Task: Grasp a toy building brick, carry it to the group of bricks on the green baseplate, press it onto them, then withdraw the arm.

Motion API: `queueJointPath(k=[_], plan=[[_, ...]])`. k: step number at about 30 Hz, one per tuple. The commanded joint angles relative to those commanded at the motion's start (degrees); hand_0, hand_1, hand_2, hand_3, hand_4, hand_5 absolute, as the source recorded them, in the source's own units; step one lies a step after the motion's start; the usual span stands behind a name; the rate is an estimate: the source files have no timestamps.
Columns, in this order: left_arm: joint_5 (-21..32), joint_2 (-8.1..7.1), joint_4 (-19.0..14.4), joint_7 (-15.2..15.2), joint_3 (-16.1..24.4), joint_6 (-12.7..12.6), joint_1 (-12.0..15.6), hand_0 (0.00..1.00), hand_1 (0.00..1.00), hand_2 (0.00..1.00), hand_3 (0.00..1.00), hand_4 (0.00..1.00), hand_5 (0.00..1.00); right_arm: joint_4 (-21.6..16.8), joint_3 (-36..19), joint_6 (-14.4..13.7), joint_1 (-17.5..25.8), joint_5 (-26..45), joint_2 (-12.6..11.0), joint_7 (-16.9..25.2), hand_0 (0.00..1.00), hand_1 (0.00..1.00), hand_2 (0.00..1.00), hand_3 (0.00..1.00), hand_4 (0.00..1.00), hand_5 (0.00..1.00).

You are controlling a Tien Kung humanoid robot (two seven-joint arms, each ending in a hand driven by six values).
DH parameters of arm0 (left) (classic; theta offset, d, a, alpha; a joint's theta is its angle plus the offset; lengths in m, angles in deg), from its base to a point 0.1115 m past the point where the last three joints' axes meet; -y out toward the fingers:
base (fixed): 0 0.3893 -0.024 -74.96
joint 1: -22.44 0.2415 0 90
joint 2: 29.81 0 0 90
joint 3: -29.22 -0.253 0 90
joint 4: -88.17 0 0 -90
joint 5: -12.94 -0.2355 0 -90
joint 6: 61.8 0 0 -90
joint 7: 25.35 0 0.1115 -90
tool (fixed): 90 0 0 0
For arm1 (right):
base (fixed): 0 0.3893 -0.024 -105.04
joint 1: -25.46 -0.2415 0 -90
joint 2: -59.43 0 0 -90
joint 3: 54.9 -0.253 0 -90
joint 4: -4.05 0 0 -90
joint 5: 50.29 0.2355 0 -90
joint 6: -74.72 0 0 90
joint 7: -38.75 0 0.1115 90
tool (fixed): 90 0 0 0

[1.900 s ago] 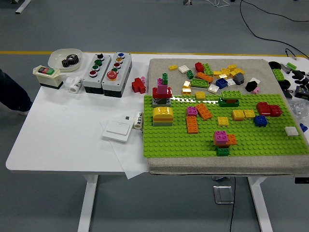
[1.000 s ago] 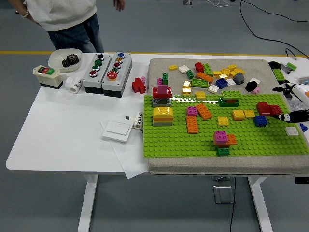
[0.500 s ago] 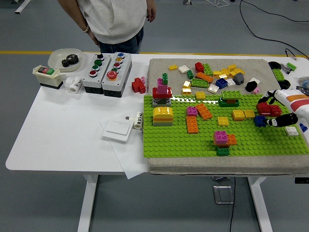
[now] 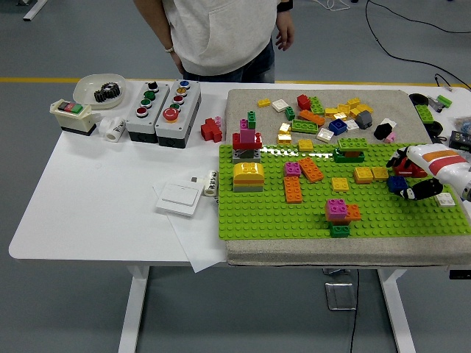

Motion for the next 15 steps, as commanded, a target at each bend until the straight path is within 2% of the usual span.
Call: queueJointPath(k=[1, 15], plan=[[0.0, 0.0, 0.0, 0.0, 0.0, 0.0, 0.0, 0.742, 0.728, 0.725, 0.59, 0.646, 0.669, 0.2, 0.1, 0.0, -0.1, -0.1, 0.1, -0.1, 0.548, 0.531, 0.587, 0.595, 0.798, 0.123], [-0.5, 0.0, 0.0, -0.2, 0.3, 0.0, -0.2, 0.742, 0.728, 0.727, 0.591, 0.647, 0.665, 2.2, 0.9, 0.6, -0.6, -2.2, 0.8, -0.5, 0.533, 0.528, 0.579, 0.576, 0.778, 0.142]])
